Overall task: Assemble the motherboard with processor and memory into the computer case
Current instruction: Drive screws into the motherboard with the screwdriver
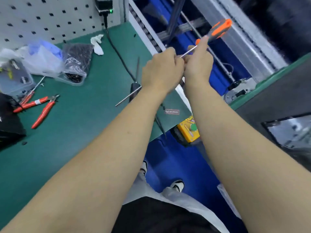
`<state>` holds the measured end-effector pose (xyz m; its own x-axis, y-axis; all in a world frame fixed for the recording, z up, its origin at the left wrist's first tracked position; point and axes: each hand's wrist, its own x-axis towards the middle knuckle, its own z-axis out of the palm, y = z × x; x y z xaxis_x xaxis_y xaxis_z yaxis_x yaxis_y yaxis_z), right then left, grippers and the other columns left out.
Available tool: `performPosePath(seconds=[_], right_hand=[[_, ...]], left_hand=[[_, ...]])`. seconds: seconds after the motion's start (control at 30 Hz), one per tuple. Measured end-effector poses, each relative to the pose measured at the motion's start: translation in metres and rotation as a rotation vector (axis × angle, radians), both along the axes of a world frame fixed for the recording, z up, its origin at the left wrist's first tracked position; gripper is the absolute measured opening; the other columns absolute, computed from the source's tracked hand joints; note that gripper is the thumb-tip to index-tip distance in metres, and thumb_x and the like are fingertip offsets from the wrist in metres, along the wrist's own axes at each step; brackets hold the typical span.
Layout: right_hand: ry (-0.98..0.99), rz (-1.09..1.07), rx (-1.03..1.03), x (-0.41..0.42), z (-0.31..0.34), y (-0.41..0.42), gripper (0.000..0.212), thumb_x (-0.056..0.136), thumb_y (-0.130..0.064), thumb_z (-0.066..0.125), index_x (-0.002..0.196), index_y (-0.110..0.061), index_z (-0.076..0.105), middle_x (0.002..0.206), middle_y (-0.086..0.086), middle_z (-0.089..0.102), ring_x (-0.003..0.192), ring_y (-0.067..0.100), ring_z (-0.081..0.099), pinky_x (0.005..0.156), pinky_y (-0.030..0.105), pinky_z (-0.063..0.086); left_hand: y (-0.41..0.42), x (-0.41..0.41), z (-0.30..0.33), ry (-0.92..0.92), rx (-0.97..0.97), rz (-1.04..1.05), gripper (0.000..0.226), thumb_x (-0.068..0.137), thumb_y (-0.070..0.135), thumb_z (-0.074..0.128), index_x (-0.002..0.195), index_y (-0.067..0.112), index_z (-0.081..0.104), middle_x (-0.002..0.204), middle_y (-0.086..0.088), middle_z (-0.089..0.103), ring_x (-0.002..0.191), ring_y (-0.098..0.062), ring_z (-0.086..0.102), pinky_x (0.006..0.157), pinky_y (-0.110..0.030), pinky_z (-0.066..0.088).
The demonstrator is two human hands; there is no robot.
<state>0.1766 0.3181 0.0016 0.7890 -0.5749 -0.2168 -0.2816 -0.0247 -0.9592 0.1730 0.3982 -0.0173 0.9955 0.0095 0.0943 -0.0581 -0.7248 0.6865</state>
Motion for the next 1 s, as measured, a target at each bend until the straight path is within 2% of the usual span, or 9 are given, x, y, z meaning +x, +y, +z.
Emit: performPosePath(seconds=[0.07, 0.17, 0.27, 0.43, 0.6, 0.7, 0.83, 0.93, 1.0], right_hand=[[-0.044, -0.16, 0.009, -0.009, 0.026, -0.056, 0.046, 0.104, -0.046, 0.039, 0.076, -0.018, 0.062, 0.086, 0.009, 0.074, 0.084, 0.029, 0.069, 0.082, 0.041, 0.054], [-0.099, -0.385, -0.057, -0.043, 0.062, -0.142, 0.047, 0.103, -0.04, 0.046, 0.065, -0.016, 0.06, 0.069, 0.006, 0.068, 0.069, 0.026, 0.061, 0.07, 0.038, 0.05], [-0.144, -0.597, -0.063, -0.092, 0.09, -0.22, 0.047, 0.102, -0.035, 0.05, 0.062, -0.013, 0.06, 0.078, 0.017, 0.073, 0.07, 0.031, 0.066, 0.062, 0.035, 0.048], [-0.24, -0.871, -0.069, -0.176, 0.122, -0.31, 0.046, 0.098, -0.03, 0.053, 0.056, -0.014, 0.058, 0.059, 0.007, 0.068, 0.059, 0.026, 0.063, 0.055, 0.032, 0.047], [-0.288, -0.937, 0.078, -0.233, 0.127, -0.38, 0.042, 0.098, -0.038, 0.054, 0.065, -0.013, 0.059, 0.06, 0.007, 0.068, 0.058, 0.027, 0.065, 0.052, 0.03, 0.047], [-0.235, -1.008, 0.141, -0.254, 0.129, -0.424, 0.04, 0.095, -0.045, 0.054, 0.076, -0.011, 0.06, 0.062, 0.008, 0.069, 0.045, 0.022, 0.055, 0.047, 0.025, 0.04], [-0.249, -1.038, 0.015, -0.264, 0.134, -0.473, 0.025, 0.093, -0.037, 0.056, 0.078, -0.017, 0.051, 0.065, 0.006, 0.066, 0.046, 0.02, 0.05, 0.052, 0.03, 0.037], [-0.305, -0.946, -0.077, -0.26, 0.142, -0.5, 0.02, 0.096, -0.029, 0.055, 0.086, -0.014, 0.046, 0.063, 0.012, 0.065, 0.043, 0.017, 0.051, 0.049, 0.028, 0.038], [-0.318, -0.867, -0.158, -0.253, 0.148, -0.511, 0.022, 0.096, -0.033, 0.055, 0.084, -0.018, 0.044, 0.077, 0.021, 0.065, 0.054, 0.025, 0.056, 0.057, 0.036, 0.044]], left_hand=[[-0.052, -0.002, 0.023, -0.033, -0.069, -0.152, 0.018, 0.088, 0.033, 0.041, 0.08, 0.019, 0.05, 0.079, -0.001, 0.059, 0.074, -0.034, 0.051, 0.06, -0.037, 0.037], [-0.133, -0.021, 0.056, -0.093, -0.113, -0.382, 0.018, 0.086, 0.036, 0.045, 0.076, 0.021, 0.046, 0.075, 0.0, 0.057, 0.067, -0.029, 0.049, 0.057, -0.035, 0.034], [-0.21, -0.051, 0.087, -0.196, -0.093, -0.611, 0.018, 0.086, 0.036, 0.047, 0.081, 0.02, 0.05, 0.075, 0.0, 0.055, 0.07, -0.032, 0.047, 0.057, -0.036, 0.033], [-0.313, -0.11, 0.12, -0.318, -0.121, -0.89, 0.017, 0.087, 0.035, 0.046, 0.076, 0.021, 0.043, 0.066, 0.005, 0.045, 0.062, -0.028, 0.045, 0.051, -0.033, 0.025], [-0.39, -0.153, 0.127, -0.345, -0.096, -1.012, 0.017, 0.09, 0.033, 0.047, 0.08, 0.02, 0.05, 0.067, 0.005, 0.053, 0.059, -0.022, 0.05, 0.049, -0.03, 0.029], [-0.427, -0.168, 0.129, -0.322, -0.059, -1.082, 0.017, 0.092, 0.033, 0.046, 0.086, 0.018, 0.055, 0.077, 0.002, 0.062, 0.068, -0.027, 0.056, 0.06, -0.036, 0.046], [-0.465, -0.172, 0.128, -0.17, -0.14, -1.164, 0.012, 0.092, 0.031, 0.049, 0.086, 0.023, 0.055, 0.076, 0.005, 0.061, 0.076, -0.026, 0.058, 0.072, -0.043, 0.053], [-0.481, -0.166, 0.122, -0.05, -0.198, -1.24, 0.011, 0.094, 0.034, 0.048, 0.088, 0.03, 0.056, 0.064, 0.013, 0.055, 0.066, -0.017, 0.055, 0.069, -0.041, 0.052], [-0.481, -0.152, 0.114, -0.025, -0.145, -1.201, 0.016, 0.097, 0.041, 0.041, 0.096, 0.035, 0.055, 0.066, 0.016, 0.055, 0.066, -0.013, 0.053, 0.067, -0.037, 0.048]])
